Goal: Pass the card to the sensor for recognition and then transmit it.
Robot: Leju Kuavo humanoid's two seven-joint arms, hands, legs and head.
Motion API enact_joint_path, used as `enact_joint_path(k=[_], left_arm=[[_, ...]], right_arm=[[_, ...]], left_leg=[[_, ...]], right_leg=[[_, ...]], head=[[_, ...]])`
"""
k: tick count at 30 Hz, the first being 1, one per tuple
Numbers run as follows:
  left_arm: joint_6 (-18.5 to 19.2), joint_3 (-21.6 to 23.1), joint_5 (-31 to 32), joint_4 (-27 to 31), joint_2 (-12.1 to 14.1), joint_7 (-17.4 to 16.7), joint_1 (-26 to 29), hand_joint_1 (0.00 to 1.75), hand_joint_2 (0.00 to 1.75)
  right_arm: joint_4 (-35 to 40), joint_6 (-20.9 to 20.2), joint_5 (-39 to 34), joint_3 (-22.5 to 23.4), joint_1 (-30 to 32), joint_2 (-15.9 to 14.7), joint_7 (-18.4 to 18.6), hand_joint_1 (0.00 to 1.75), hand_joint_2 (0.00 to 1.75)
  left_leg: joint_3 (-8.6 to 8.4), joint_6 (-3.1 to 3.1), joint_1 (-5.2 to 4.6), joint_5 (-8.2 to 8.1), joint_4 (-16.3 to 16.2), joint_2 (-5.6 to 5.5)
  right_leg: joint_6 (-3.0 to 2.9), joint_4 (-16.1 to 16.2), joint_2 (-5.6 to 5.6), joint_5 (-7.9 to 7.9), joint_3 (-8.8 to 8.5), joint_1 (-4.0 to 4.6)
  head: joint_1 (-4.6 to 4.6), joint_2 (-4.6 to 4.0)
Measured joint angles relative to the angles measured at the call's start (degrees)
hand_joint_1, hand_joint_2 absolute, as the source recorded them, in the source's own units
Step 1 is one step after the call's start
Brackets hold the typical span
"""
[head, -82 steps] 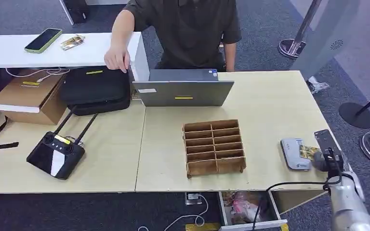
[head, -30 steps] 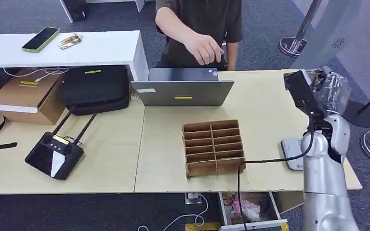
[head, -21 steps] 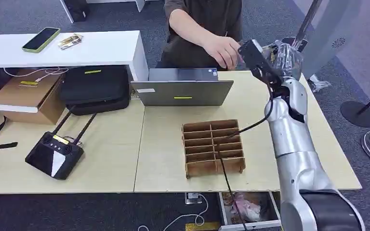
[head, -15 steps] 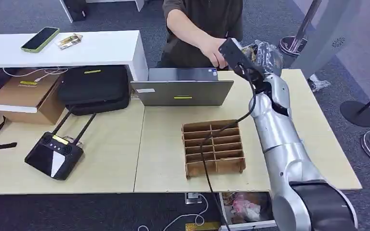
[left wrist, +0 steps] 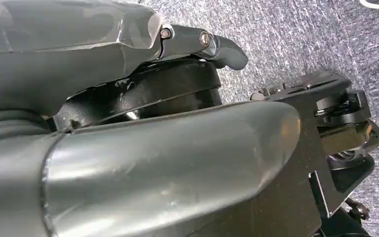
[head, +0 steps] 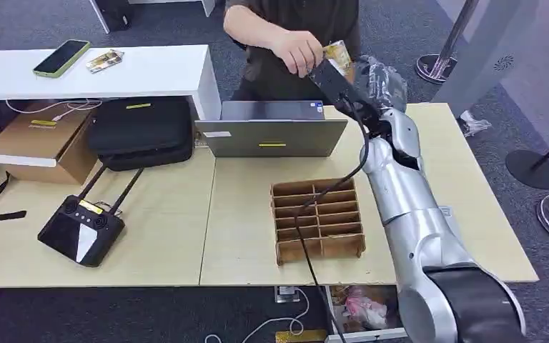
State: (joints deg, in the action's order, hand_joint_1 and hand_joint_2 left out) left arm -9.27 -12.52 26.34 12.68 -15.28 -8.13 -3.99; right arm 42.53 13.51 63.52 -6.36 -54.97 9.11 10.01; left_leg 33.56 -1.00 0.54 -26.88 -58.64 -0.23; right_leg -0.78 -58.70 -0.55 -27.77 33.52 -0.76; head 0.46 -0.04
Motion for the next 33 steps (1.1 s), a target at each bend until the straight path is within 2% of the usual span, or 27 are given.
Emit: enact_joint_path(k=[13, 15, 19, 25, 28, 30, 33], left_arm=[[0.0, 0.5, 0.6, 0.0, -0.1, -0.4, -0.1, 0.00, 0.00], [0.0, 0.5, 0.5, 0.0, -0.1, -0.4, -0.1, 0.00, 0.00], [0.1, 0.5, 0.0, 0.0, 0.0, -0.4, -0.1, 0.00, 0.00], [0.2, 0.5, -0.1, 0.0, 0.0, -0.4, -0.1, 0.00, 0.00], [0.2, 0.5, -0.6, 0.0, 0.1, -0.1, 0.0, 0.00, 0.00], [0.0, 0.5, -1.6, 0.0, 0.2, 1.3, 0.3, 0.00, 0.00], [-0.2, 0.4, -3.2, 0.0, 0.3, 3.1, 0.8, 0.00, 0.00]], right_arm=[[1.0, -0.3, 1.5, 0.1, 1.1, 0.0, -1.0, 0.00, 1.75], [1.8, -0.9, -1.3, 0.9, 1.9, -0.1, -3.0, 0.00, 1.75], [4.6, -5.2, -12.9, 4.1, 4.2, -0.6, -9.7, 0.00, 1.75], [7.3, -6.3, -15.0, 7.2, 6.0, -1.2, -10.9, 0.00, 1.75], [9.3, -10.7, -24.8, 9.4, 7.2, -1.7, -14.7, 0.00, 1.75], [11.4, -14.9, -29.7, 10.2, 7.9, -3.6, -18.6, 0.00, 1.75], [13.6, -17.1, -27.1, 9.9, 7.7, -7.5, -20.8, 0.00, 1.75]], left_leg=[[-0.02, -0.02, 0.01, 0.01, 0.0, 0.02], [-0.02, -0.02, 0.00, 0.01, 0.0, 0.01], [-0.01, -0.02, 0.00, 0.01, 0.0, -0.01], [-0.05, -0.02, 0.00, 0.01, 0.0, 0.14], [-0.04, -0.02, 0.00, 0.01, 0.0, 0.03], [-0.02, -0.02, 0.00, 0.01, 0.0, 0.03], [0.06, -0.02, -0.01, 0.01, 0.0, -0.05]], right_leg=[[0.00, 0.0, 0.02, 0.00, 0.02, 0.01], [0.00, 0.0, 0.01, 0.00, 0.02, 0.00], [0.00, 0.0, -0.01, 0.00, 0.02, 0.00], [-0.01, 0.0, 0.12, 0.02, 0.05, 0.00], [-0.01, 0.0, 0.04, 0.02, 0.05, 0.00], [-0.01, 0.0, 0.04, 0.02, 0.05, 0.00], [-0.01, 0.0, -0.08, 0.01, 0.03, -0.01]], head=[[0.00, 0.00], [0.00, 0.00], [0.00, 0.00], [0.00, 0.00], [0.00, 0.00], [0.00, 0.00], [0.00, 0.00]])
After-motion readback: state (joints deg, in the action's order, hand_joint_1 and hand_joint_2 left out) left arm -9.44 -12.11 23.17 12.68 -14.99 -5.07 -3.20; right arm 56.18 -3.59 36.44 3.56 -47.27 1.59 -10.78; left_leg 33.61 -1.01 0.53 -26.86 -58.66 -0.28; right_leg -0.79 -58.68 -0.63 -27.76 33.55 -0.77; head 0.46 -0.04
